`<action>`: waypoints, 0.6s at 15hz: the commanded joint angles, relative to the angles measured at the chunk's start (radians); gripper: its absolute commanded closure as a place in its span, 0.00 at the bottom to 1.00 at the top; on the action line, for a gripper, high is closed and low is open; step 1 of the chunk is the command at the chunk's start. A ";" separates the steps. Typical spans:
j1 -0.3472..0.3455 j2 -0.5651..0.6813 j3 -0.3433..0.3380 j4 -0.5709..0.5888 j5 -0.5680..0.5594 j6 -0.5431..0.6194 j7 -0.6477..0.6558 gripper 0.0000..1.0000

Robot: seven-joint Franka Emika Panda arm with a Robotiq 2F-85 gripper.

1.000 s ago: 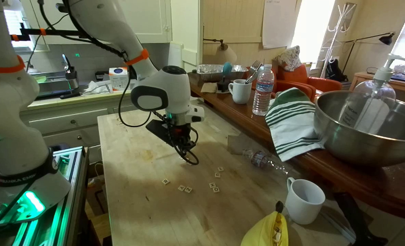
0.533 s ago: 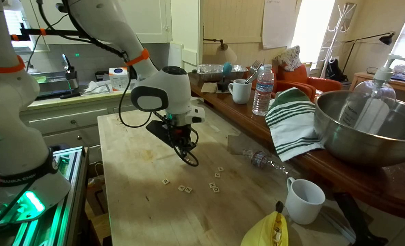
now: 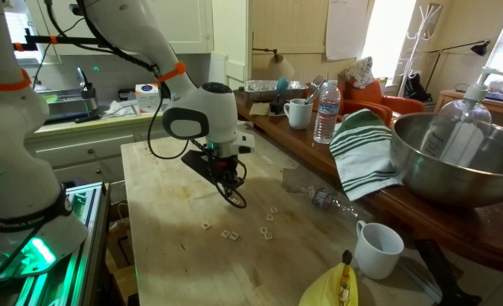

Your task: Move three letter blocks to the far left, then move three more to the left.

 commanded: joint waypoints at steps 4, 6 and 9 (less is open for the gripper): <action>-0.005 0.005 -0.007 0.003 0.012 0.005 -0.015 1.00; -0.005 0.006 -0.009 0.004 0.012 0.006 -0.014 1.00; -0.006 0.007 -0.010 0.006 0.011 0.005 -0.012 1.00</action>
